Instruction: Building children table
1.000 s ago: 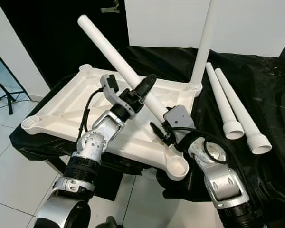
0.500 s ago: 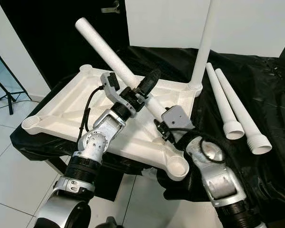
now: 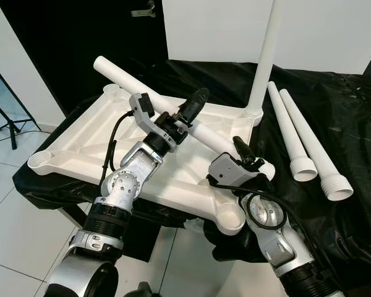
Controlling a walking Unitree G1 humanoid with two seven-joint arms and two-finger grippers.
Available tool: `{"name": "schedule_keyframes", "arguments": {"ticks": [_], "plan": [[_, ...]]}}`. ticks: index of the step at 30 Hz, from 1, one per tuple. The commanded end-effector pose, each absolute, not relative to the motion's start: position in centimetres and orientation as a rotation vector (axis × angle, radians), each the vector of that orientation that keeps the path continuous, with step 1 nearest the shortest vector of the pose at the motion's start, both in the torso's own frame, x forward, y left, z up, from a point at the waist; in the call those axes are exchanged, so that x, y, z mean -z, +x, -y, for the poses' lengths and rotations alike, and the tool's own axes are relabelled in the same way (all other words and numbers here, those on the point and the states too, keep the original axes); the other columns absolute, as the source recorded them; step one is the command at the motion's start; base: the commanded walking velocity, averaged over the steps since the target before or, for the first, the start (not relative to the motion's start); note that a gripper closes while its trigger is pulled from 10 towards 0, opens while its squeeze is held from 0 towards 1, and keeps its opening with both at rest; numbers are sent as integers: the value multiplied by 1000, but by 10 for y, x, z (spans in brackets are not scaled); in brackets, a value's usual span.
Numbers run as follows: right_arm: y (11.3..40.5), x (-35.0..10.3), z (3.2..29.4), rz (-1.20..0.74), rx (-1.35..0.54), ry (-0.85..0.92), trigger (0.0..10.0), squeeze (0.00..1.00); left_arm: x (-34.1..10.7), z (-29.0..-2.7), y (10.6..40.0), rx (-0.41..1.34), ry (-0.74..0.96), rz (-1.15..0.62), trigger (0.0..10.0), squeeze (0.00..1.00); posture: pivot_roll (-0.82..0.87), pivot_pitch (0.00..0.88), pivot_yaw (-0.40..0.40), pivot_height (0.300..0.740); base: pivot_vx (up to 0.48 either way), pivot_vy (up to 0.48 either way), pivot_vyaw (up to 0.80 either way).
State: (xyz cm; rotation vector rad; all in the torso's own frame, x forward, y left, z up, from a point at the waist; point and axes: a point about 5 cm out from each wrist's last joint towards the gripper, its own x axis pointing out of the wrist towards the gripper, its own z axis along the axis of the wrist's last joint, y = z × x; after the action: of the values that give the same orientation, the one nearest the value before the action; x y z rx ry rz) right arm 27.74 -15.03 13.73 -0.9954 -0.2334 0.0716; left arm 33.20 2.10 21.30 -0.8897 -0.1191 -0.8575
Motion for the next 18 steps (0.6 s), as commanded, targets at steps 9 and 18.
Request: {"name": "schedule_keyframes", "arguments": {"ticks": [9, 18], "plan": [[277, -122, 157, 196, -35, -1029, 10000, 0, -238, -8, 313, 1131, -949, 281, 0, 0, 77, 0, 52, 740, 0, 0, 0], [281, -130, 150, 188, -66, -897, 10000, 1000, -238, -7, 310, 1161, -954, 281, 0, 0, 76, 0, 55, 740, 0, 0, 0]]}}
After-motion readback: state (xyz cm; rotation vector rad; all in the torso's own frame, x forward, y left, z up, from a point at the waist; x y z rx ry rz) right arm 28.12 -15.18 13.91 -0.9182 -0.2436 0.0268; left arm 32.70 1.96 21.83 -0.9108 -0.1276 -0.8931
